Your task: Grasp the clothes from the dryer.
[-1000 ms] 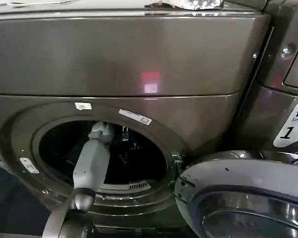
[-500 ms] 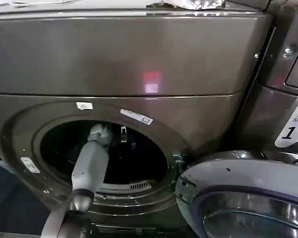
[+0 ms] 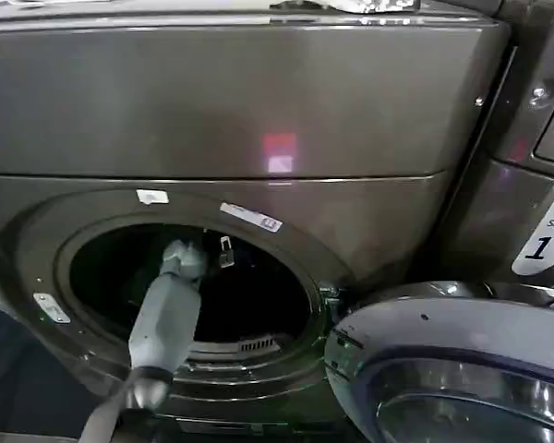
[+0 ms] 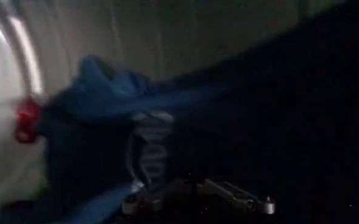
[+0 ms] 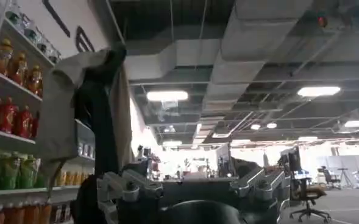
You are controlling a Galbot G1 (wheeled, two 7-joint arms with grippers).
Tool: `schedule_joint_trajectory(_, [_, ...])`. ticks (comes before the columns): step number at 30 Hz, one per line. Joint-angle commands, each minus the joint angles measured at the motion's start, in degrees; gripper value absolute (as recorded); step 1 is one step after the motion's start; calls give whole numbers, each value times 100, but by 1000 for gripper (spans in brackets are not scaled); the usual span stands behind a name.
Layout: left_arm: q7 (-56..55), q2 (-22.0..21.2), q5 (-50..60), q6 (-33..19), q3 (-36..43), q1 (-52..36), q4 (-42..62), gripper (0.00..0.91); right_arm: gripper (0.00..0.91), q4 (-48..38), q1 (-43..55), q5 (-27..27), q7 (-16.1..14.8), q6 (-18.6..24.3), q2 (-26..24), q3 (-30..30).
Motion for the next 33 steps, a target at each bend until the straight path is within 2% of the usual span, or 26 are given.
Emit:
schedule_joint_trajectory(1, [-1406,17,-1650,307,-121,492,-1135,0,907,58,5,60,-7,-25,8,-19])
schedule_joint_trajectory(3, [-2259,-2,-1822,380,-141,533,-1122,0,907,72,0,68,-7,-29,3,-31])
schedule_joint_trajectory(12, [-4385,-114,-2717,777,-58,932,-1506,0,907,142,43,28,-10,-18,20,-152])
schedule_joint_trajectory(18, [-5863,-258,-3738,1460,58,956,-1732,0,907,131,59,37,-16,47,20,-180])
schedule_joint_trajectory(19, [-6039,-301,-3966,1704,67,967,-1807,0,907,121,68,33,-72,136,19,-181])
schedule_joint_trajectory(21, [-6134,-384,-4199,1784,63,949,-1838,0,907,218,73,-17,-96,19,36,-168])
schedule_joint_trajectory(23, [-6187,-418,-4173,1726,97,950,-1862,0,907,277,79,1,135,-17,11,-199])
schedule_joint_trajectory(25, [-6231,-463,-4195,1750,92,949,-1892,0,907,238,53,33,58,143,11,-251])
schedule_joint_trajectory(33, [-6303,-445,-4270,1835,106,902,-1986,0,907,205,50,7,24,178,49,-199])
